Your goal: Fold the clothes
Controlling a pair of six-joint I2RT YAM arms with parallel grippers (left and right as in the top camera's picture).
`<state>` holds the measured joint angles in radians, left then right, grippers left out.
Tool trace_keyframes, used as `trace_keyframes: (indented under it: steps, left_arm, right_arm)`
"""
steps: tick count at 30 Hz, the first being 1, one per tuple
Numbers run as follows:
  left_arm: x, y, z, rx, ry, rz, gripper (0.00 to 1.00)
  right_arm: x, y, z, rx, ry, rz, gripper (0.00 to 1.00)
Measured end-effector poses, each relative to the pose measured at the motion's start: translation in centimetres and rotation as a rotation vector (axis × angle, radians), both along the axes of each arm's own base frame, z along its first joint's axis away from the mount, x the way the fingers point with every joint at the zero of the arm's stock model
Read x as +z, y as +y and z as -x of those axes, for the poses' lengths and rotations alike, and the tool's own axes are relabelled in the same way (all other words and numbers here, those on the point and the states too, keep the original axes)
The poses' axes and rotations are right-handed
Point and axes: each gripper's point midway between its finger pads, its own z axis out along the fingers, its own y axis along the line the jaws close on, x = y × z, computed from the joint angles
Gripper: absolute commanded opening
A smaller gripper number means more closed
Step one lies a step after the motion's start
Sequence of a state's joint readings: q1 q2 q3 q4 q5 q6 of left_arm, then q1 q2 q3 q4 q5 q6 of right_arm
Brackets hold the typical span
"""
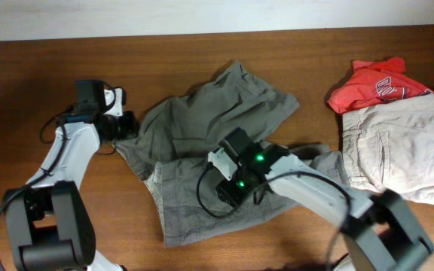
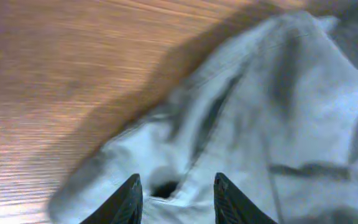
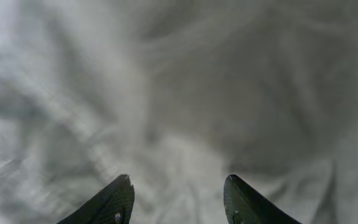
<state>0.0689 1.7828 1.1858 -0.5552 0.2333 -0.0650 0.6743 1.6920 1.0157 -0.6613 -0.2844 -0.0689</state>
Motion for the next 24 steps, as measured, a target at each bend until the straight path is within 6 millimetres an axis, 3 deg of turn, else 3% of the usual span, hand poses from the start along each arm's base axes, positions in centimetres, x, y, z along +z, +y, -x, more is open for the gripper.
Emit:
trace_keyframes:
  steps: [4, 9, 11, 14, 18, 24]
  left_arm:
    - [-0.2, -2.4, 0.7, -0.097, 0.017, -0.014, 0.37]
    - [-0.8, -4.2, 0.6, -0.178, 0.002, -0.103, 0.37]
    - [-2.0, -4.3, 0.2, -0.185, 0.008, -0.125, 0.37]
    - [-6.2, -3.6, 0.1, -0.192, 0.075, -0.16, 0.37]
    - [-6.4, -3.6, -1.8, -0.187, 0.022, -0.166, 0.37]
    - [-6.1, -4.1, -5.4, -0.184, -0.101, -0.154, 0.37]
  right_arm:
    - [-3.1, -0.8, 0.3, -0.033, 0.065, 0.079, 0.47]
    - [-3.6, -2.4, 1.5, -0.072, 0.133, 0.171, 0.45]
    - [-3.7, -3.7, 2.2, -0.125, 0.169, 0.235, 0.44]
    - [-3.8, -6.2, 3.6, -0.226, 0.223, 0.366, 0.44]
    - [-4.0, -8.6, 5.1, -0.301, 0.269, 0.487, 0.44]
    - [-4.1, -8.6, 4.6, -0.319, 0.247, 0.486, 0.42]
